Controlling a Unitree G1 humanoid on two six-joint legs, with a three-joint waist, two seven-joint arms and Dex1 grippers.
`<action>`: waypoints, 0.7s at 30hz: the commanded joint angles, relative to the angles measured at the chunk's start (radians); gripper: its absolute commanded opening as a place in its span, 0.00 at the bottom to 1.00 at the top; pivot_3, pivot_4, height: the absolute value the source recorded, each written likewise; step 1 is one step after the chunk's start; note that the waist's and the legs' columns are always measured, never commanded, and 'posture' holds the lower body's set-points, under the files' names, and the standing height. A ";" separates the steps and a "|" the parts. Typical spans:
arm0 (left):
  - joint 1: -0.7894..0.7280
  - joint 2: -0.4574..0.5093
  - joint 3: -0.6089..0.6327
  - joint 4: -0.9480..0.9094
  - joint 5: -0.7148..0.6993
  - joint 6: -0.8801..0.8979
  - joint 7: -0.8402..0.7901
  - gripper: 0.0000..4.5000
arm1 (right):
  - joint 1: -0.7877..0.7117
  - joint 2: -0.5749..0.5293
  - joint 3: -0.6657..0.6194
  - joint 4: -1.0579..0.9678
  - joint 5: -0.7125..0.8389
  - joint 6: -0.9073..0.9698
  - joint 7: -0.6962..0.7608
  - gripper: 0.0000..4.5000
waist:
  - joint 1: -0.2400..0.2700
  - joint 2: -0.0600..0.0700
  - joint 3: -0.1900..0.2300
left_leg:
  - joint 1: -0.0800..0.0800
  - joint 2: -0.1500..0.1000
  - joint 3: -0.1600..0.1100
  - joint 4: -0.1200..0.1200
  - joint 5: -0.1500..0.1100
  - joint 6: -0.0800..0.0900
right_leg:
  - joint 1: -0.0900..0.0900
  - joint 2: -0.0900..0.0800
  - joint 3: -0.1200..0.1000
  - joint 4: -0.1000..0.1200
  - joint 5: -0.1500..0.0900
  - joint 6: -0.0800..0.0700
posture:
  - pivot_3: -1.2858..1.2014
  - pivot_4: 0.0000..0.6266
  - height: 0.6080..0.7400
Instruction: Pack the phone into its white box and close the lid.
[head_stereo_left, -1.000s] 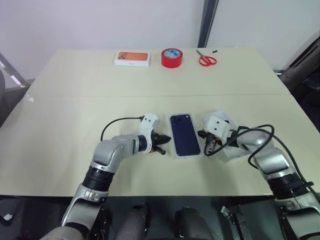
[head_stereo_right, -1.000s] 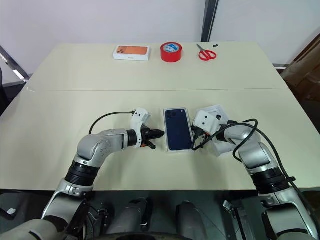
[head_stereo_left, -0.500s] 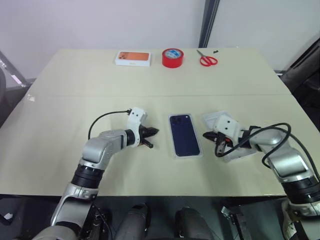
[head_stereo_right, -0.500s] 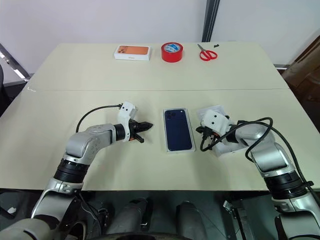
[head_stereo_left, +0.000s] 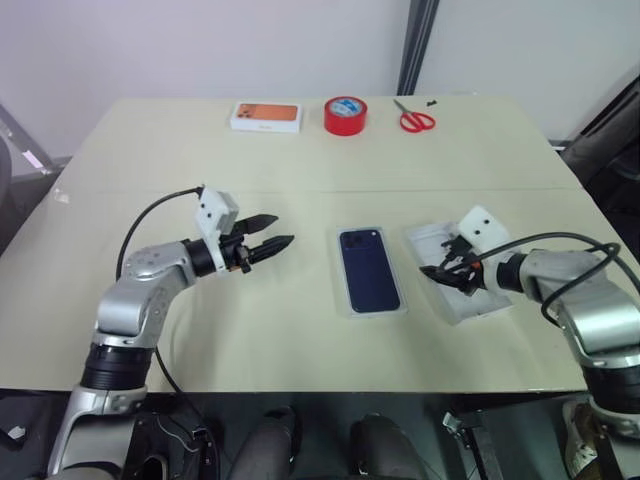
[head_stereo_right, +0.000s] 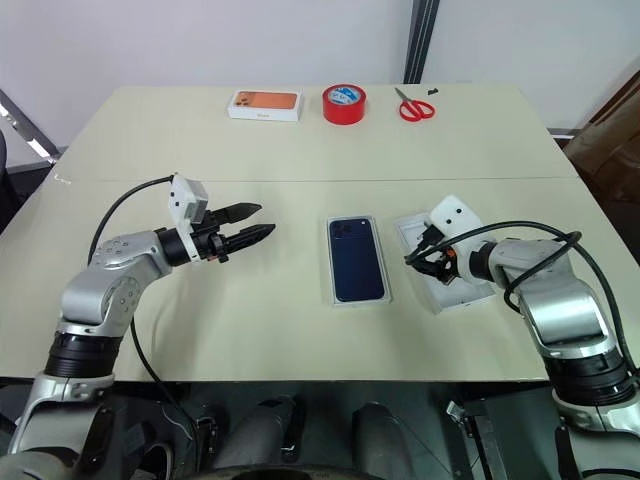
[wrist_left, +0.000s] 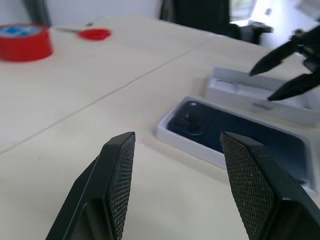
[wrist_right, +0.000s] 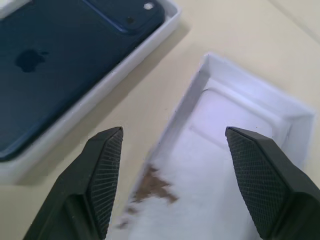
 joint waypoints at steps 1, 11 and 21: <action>0.033 0.030 -0.007 -0.033 0.005 -0.083 -0.087 0.63 | -0.006 0.030 -0.024 -0.103 0.040 0.162 -0.063 0.76 | -0.001 0.000 0.000 | 0.000 0.000 0.000 0.000 0.000 0.000 | 0.000 0.000 0.000 0.000 0.000 0.000 | 0.52 0.24 0.95; 0.125 0.049 -0.033 -0.049 0.030 -0.184 -0.166 0.63 | 0.033 0.059 0.011 -0.154 0.026 0.247 -0.211 0.76 | -0.001 0.001 0.000 | 0.000 0.000 0.000 0.000 -0.001 0.002 | 0.000 0.000 0.000 0.000 0.000 0.000 | 0.52 0.24 0.95; 0.132 0.039 -0.042 -0.065 0.034 -0.191 -0.148 0.63 | 0.020 0.085 0.033 -0.116 0.033 0.302 -0.274 0.37 | -0.002 0.001 0.000 | 0.000 0.000 0.000 0.000 -0.001 0.002 | 0.000 0.000 0.000 0.000 0.000 0.000 | 0.52 0.24 0.95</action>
